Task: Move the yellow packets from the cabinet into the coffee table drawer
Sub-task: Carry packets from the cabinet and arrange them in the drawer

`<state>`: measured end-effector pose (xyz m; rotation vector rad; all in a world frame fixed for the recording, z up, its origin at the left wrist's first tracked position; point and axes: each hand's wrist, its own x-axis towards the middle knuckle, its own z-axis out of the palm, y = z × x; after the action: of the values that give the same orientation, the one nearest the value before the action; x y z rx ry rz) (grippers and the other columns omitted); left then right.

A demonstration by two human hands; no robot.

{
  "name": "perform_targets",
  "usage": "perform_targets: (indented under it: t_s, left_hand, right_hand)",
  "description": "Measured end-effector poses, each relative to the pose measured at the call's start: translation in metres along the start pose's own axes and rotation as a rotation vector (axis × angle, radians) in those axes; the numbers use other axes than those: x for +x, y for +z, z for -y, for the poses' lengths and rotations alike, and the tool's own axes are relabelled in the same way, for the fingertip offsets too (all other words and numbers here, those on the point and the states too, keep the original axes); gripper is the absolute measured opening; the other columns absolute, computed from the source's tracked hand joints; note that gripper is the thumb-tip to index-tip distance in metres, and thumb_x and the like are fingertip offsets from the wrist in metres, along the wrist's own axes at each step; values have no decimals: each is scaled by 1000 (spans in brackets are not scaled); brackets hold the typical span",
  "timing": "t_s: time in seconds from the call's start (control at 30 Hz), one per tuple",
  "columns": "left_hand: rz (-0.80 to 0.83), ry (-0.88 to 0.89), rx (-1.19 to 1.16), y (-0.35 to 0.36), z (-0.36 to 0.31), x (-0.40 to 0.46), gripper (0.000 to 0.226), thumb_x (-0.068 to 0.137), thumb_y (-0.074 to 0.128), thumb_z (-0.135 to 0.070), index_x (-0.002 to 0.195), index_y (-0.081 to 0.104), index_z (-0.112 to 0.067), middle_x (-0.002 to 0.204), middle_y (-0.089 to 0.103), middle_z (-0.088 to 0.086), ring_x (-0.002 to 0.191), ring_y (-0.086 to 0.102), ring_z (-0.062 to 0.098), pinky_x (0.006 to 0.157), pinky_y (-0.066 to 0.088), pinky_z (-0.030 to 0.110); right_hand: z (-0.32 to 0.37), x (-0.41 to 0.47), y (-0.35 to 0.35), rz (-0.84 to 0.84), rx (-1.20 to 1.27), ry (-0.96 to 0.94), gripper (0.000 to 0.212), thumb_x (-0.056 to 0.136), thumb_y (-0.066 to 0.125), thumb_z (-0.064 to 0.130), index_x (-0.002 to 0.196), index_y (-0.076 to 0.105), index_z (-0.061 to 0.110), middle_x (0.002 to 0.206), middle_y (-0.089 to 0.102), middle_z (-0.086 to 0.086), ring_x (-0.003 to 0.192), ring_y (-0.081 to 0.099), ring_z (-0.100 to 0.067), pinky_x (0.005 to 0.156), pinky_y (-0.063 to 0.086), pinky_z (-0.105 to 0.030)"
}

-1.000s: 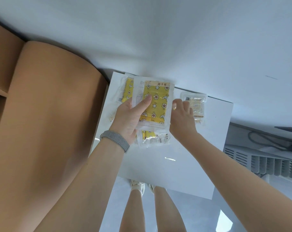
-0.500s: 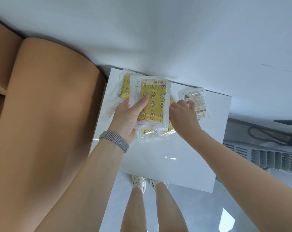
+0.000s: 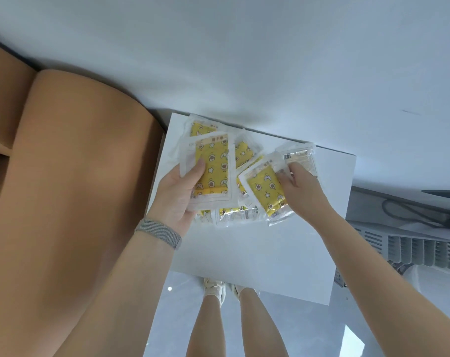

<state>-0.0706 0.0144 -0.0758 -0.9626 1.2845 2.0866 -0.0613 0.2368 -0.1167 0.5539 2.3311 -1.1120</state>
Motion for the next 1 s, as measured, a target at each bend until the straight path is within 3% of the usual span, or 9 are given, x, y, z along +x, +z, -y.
perform_targets:
  t_s: [0.07, 0.17, 0.33, 0.47, 0.57, 0.73, 0.87, 0.93, 1.0]
  left_hand:
    - [-5, 18, 34, -1, 0, 0, 36, 91, 60, -15, 126, 60, -10, 117, 71, 8, 106, 69, 26, 89, 56, 44]
    - [-32, 44, 91, 1, 0, 1, 31, 95, 56, -10, 126, 60, -12, 116, 71, 6, 106, 68, 26, 89, 56, 44]
    - [-50, 20, 63, 13, 11, 3, 27, 100, 48, -10, 123, 61, -19, 114, 72, 2, 109, 67, 24, 94, 53, 45]
    - [-22, -2, 62, 25, 22, 0, 25, 102, 47, -21, 121, 62, -25, 114, 72, -2, 112, 66, 21, 98, 50, 45]
    - [55, 19, 69, 31, 24, -3, 33, 94, 55, -32, 126, 60, -22, 116, 71, 1, 109, 67, 22, 93, 53, 43]
    - [17, 70, 168, 23, 28, -1, 37, 81, 73, -9, 117, 64, -10, 110, 73, 11, 102, 69, 31, 82, 58, 44]
    - [7, 51, 121, 14, 27, 0, 38, 83, 70, -8, 120, 63, -8, 110, 73, 9, 101, 70, 27, 74, 59, 35]
    - [11, 62, 114, 11, 26, 1, 40, 83, 70, -9, 123, 61, -8, 112, 72, 9, 103, 69, 27, 75, 60, 36]
    - [8, 62, 98, 9, 26, 2, 42, 84, 69, -8, 124, 60, -9, 114, 72, 8, 103, 70, 25, 75, 60, 35]
  right_hand:
    - [2, -8, -4, -39, 235, 95, 17, 102, 44, 26, 94, 55, 16, 83, 62, -1, 74, 58, -15, 61, 44, -17]
    - [8, -20, -7, -81, 567, 195, 19, 102, 48, 28, 106, 60, 15, 98, 73, -6, 90, 70, -22, 78, 56, -36]
    - [27, -36, -8, -72, 859, 166, 19, 103, 47, 24, 111, 58, 11, 93, 76, -2, 84, 73, -18, 72, 58, -35]
    - [35, -42, 5, -30, 820, 114, 11, 100, 51, 20, 106, 59, 14, 96, 75, -9, 93, 71, -30, 82, 57, -44]
    - [41, -44, 12, -28, 687, 28, 5, 94, 63, 16, 96, 65, 19, 91, 75, 2, 84, 71, -22, 77, 58, -38]
    - [40, -43, 18, -34, 455, -31, 8, 84, 73, 31, 91, 68, 30, 88, 69, 8, 72, 62, -26, 71, 57, -40]
    - [19, -21, 12, -114, 550, 98, 10, 85, 73, 30, 90, 67, 24, 88, 68, 3, 72, 59, -15, 58, 53, -25]
    - [-2, -4, 9, -230, 618, 168, 16, 85, 74, 24, 97, 66, 20, 89, 66, 4, 82, 60, -16, 66, 55, -26]
    - [-22, 13, 6, -378, 483, 191, 31, 84, 76, 23, 111, 62, 21, 100, 65, 7, 97, 59, -16, 89, 53, -35]
